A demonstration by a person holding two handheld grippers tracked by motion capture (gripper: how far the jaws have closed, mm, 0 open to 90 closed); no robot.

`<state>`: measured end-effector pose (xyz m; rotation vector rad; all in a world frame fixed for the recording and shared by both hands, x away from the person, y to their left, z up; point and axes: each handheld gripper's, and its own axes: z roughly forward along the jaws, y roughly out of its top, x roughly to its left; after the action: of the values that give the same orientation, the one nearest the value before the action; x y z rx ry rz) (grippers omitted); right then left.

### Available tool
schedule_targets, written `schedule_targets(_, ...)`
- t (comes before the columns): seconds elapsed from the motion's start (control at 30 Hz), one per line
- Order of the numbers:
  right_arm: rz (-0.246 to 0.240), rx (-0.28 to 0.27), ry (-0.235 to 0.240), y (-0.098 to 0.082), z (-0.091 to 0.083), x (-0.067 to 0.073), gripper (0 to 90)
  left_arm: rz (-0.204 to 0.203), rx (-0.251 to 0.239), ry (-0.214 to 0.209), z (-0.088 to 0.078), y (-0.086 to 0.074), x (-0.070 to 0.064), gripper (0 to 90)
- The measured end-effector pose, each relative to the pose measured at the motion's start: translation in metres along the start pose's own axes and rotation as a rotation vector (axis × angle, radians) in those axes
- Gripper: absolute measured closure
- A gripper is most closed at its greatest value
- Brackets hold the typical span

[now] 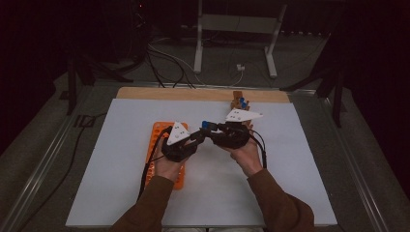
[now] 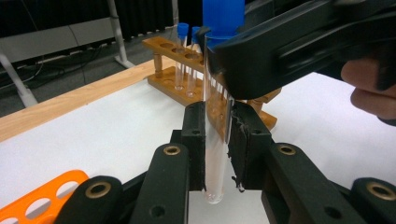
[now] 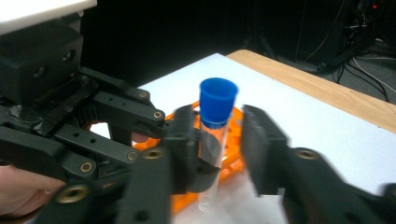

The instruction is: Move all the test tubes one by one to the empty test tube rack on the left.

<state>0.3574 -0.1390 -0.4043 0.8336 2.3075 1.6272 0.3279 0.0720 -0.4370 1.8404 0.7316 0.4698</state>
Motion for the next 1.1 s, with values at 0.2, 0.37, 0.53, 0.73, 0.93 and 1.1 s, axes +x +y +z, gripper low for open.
schedule_targets(0.2,0.005,-0.019,-0.041,-0.001,-0.012,-0.010,32.1,-0.031,0.000,0.015,-0.004,-0.004,0.007,78.2)
schedule_targets(0.37,0.011,-0.017,-0.110,-0.004,-0.017,-0.016,11.5,-0.064,-0.003,0.021,-0.009,-0.008,0.012,78.2)
schedule_targets(0.53,-0.001,-0.003,-0.154,-0.010,-0.023,-0.022,1.8,-0.080,-0.010,0.011,-0.014,-0.011,0.015,78.2)
schedule_targets(0.73,-0.011,0.008,-0.212,-0.024,-0.036,-0.033,0.0,-0.103,-0.025,0.004,-0.028,-0.017,0.021,78.2)
schedule_targets(0.93,0.006,0.000,-0.239,-0.032,-0.049,-0.041,0.0,-0.118,-0.031,-0.009,-0.041,-0.028,0.023,78.2)
schedule_targets(1.1,0.011,-0.020,-0.243,-0.035,-0.059,-0.041,0.0,-0.115,-0.021,-0.026,-0.051,-0.035,0.022,78.0)
